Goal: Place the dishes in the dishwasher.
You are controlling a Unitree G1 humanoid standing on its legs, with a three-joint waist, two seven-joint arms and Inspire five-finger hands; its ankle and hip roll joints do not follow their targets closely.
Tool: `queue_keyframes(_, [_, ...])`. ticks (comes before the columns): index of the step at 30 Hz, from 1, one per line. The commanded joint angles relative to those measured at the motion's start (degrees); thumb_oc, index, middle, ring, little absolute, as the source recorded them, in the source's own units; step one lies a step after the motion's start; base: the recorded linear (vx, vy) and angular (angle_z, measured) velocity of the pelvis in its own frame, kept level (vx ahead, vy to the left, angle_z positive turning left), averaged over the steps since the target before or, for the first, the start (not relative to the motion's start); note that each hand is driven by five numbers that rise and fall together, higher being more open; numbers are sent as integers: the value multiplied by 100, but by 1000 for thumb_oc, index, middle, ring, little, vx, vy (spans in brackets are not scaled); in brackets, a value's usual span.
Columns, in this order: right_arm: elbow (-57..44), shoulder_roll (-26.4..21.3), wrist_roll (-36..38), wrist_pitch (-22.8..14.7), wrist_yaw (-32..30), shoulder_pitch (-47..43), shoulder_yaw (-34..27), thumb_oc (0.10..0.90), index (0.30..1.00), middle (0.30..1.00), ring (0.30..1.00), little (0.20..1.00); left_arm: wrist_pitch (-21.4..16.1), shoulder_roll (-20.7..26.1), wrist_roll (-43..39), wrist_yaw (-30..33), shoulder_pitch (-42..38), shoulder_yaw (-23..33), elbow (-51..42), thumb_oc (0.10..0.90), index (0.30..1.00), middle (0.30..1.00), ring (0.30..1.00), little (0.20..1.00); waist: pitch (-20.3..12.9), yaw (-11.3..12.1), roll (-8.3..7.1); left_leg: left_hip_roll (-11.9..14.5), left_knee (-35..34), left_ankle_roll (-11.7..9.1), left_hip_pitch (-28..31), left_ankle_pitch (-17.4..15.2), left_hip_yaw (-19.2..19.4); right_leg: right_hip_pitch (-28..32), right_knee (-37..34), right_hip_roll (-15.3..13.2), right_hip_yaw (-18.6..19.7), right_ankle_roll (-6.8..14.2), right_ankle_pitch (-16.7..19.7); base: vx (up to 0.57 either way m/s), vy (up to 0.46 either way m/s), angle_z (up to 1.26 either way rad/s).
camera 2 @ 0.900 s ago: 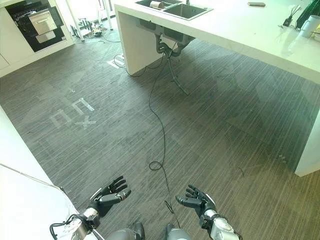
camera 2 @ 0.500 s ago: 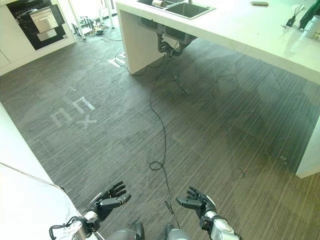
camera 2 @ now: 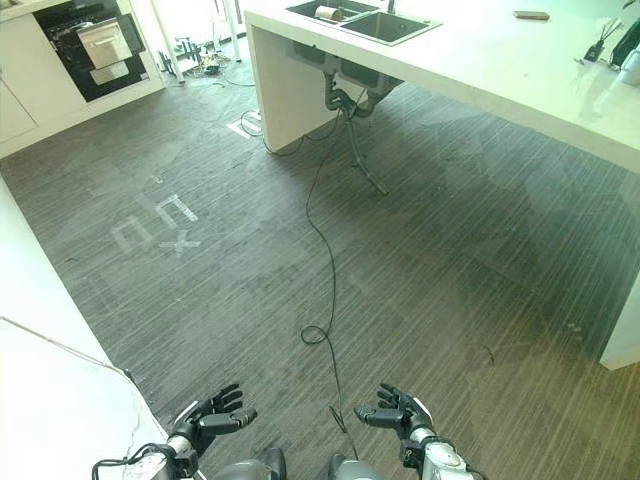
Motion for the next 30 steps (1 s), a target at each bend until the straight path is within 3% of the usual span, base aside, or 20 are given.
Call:
queue_keyframes(1, [-364, -395, 235, -447, 116, -275, -99, 800, 900, 900, 900, 900, -584, -37, 84, 129, -392, 68, -330, 800, 900, 900, 900, 900, 217, 125, -139, -132, 1608, 24, -73, -889, 351, 172, 277, -31, 156, -30, -744, 96, -148, 0])
queue_keyframes(2, [-357, -426, 245, -512, 171, -235, -135, 800, 900, 900, 900, 900, -581, -28, 135, 184, -381, 114, -328, 800, 900, 900, 900, 900, 325, 148, -122, -112, 2143, -73, -549, -655, 316, 256, 277, 73, 226, -95, -738, 112, -106, 21])
queue_keyframes(3, [-353, -429, 250, -529, 188, -226, -143, 800, 900, 900, 900, 900, -585, -27, 161, 200, -376, 121, -327, 800, 900, 900, 900, 900, 343, 153, -117, -113, 2173, -90, -614, -608, 314, 274, 277, 92, 240, -101, -742, 239, -16, 38])
queue_keyframes(5, [-426, -401, 160, -544, 165, -174, -149, 800, 900, 900, 900, 900, -693, -32, 318, 286, -296, 168, -294, 800, 900, 900, 900, 900, 417, 216, -95, -215, 1425, -179, -771, -265, 329, 408, 277, 170, 302, -78, -832, 309, 74, 17])
queue_keyframes(6, [-534, -384, 184, -410, 33, -122, -101, 800, 900, 900, 900, 900, -742, -16, 533, 387, -231, 178, -274, 800, 900, 900, 900, 900, 431, 290, -61, -199, 645, -298, -981, 149, 258, 509, 277, 239, 281, -77, -894, 345, 112, -20])
queue_keyframes(9, [-420, -393, 293, -399, -32, -82, -118, 800, 900, 900, 900, 900, -750, -76, 597, 405, -195, 130, -230, 800, 900, 900, 900, 900, 443, 348, 53, 115, 645, -431, -1617, 195, 208, 707, 277, 354, 179, -103, -1034, 397, 156, -15])
queue_keyframes(12, [-359, -398, 193, -467, -44, -62, -157, 800, 900, 900, 900, 900, -783, -127, 674, 376, -139, 119, -300, 800, 900, 900, 900, 900, 371, 366, 69, 237, 645, -355, -1597, 67, 444, 871, 277, 269, 66, -36, -1167, 370, 216, -8])
queue_keyframes(15, [-236, -305, 228, -484, -6, -44, -293, 800, 900, 900, 900, 900, -767, -115, 928, 401, -81, 138, -301, 800, 900, 900, 900, 900, 190, 505, -26, -77, 645, -75, -1421, -267, 247, 1457, 277, 145, 52, 121, -1166, 535, 306, -21])
queue_keyframes(17, [-197, -254, 192, -503, 14, -43, -344, 800, 900, 900, 900, 900, -757, -22, 984, 419, -134, 65, -289, 800, 900, 900, 900, 900, 40, 452, -68, -214, 645, 177, -1253, -528, 263, 1587, 633, 4, -86, 486, -247, 452, 312, -32])
queue_keyframes(18, [-248, -230, 120, -523, -17, -20, -363, 800, 900, 900, 900, 900, -744, 25, 1096, 448, -193, 5, -293, 800, 900, 900, 900, 900, 18, 381, -84, -334, 645, 349, -1127, -662, 273, 1287, 1570, -143, -94, 753, 334, 452, 416, -29])
queue_keyframes(19, [-322, -184, 161, -553, -158, 3, -316, 800, 900, 900, 900, 900, -676, 185, 1217, 544, -363, -215, -324, 800, 900, 900, 900, 900, 21, 291, -116, -585, 645, 642, -927, -871, 166, 553, 3343, -232, 51, 1145, 1142, 334, 315, -1])
queue_keyframes(20, [-322, -184, 180, -552, -168, 0, -312, 800, 900, 900, 900, 900, -668, 193, 1223, 562, -372, -226, -329, 800, 900, 900, 900, 900, 19, 290, -118, -596, 645, 657, -920, -883, 160, 503, 3411, -242, 55, 1155, 1166, 361, 282, 47])
queue_keyframes(21, [-148, -170, 286, -681, -156, -97, -251, 800, 900, 900, 900, 900, -609, 203, 1098, 717, -490, -372, -315, 800, 900, 900, 900, 900, 67, 243, -3, -603, 645, 744, -739, -998, 107, -15, 3926, -376, -62, 996, 1007, 274, 129, 64])
queue_keyframes(23, [-49, -175, 195, -813, -134, -157, -247, 800, 900, 900, 900, 900, -655, 209, 1042, 721, -533, -402, -264, 800, 900, 900, 900, 900, 137, 164, 117, -556, 645, 753, -510, -1061, 88, -406, 3722, -360, -257, 820, 587, 298, 41, 18])
queue_keyframes(24, [-107, -192, 164, -837, -180, -185, -258, 800, 900, 900, 900, 900, -649, 234, 1169, 694, -553, -378, -310, 800, 900, 900, 900, 900, 213, 98, 211, -490, 645, 710, -320, -1128, 31, -753, 3145, -279, -400, 680, 211, 239, -79, -13])
queue_keyframes(25, [-138, -199, 171, -819, -201, -193, -270, 800, 900, 900, 900, 900, -630, 242, 1230, 688, -560, -368, -329, 800, 900, 900, 900, 900, 245, 72, 243, -467, 645, 691, -274, -1152, -2, -795, 2915, -240, -446, 646, 133, 267, -133, 3])
queue_keyframes(27, [-218, -256, 231, -780, -193, -195, -296, 800, 900, 900, 900, 900, -546, 282, 1379, 657, -581, -334, -362, 800, 900, 900, 900, 900, 351, -11, 286, -403, 645, 645, -62, -1283, -66, -1046, 1546, -222, -568, 630, 285, 395, -193, 27])
queue_keyframes(28, [-213, -355, 127, -801, -31, -201, -315, 800, 900, 900, 900, 900, -543, 256, 1295, 742, -556, -337, -319, 800, 900, 900, 900, 900, 420, -97, 328, -371, 645, 660, 296, -1657, -69, -1470, 670, -404, -612, 781, 790, 519, -208, 33])
queue_keyframes(29, [-203, -364, 89, -811, 1, -199, -322, 800, 900, 900, 900, 900, -552, 242, 1289, 764, -543, -340, -311, 800, 900, 900, 900, 900, 421, -102, 346, -369, 645, 662, 356, -1712, -65, -1555, 705, -435, -607, 801, 852, 585, -226, 68])
queue_keyframes(30, [-212, -362, 16, -792, 19, -210, -325, 800, 900, 900, 900, 900, -574, 199, 1323, 821, -500, -338, -309, 800, 900, 900, 900, 900, 399, -111, 385, -365, 645, 632, 470, -1765, -60, -1607, 820, -436, -586, 716, 688, 443, -212, 66])
